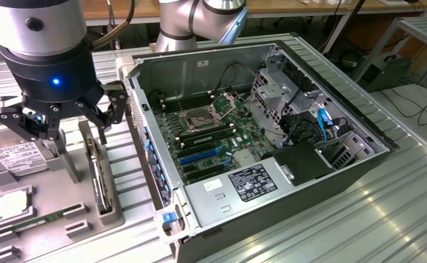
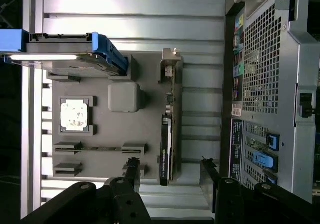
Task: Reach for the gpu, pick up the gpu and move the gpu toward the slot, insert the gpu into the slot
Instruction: 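Pick up the gpu and move the gpu toward the slot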
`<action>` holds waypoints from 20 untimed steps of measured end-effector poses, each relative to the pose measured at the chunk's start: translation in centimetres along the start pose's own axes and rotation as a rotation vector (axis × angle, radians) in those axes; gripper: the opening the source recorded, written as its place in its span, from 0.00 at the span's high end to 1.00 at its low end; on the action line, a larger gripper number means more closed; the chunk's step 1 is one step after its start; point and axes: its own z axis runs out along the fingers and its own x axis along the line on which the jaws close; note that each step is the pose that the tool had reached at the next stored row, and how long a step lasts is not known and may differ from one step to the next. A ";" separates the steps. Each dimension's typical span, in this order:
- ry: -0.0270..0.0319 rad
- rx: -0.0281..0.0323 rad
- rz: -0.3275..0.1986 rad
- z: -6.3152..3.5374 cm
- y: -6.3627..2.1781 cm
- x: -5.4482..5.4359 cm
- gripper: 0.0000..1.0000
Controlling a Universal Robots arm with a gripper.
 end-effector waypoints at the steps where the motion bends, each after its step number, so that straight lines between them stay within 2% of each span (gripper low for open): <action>1: 0.0000 -0.0001 0.000 0.08 -0.06 0.0 0.40; 20: -0.0002 -0.0061 0.000 1.15 -1.07 0.0 0.40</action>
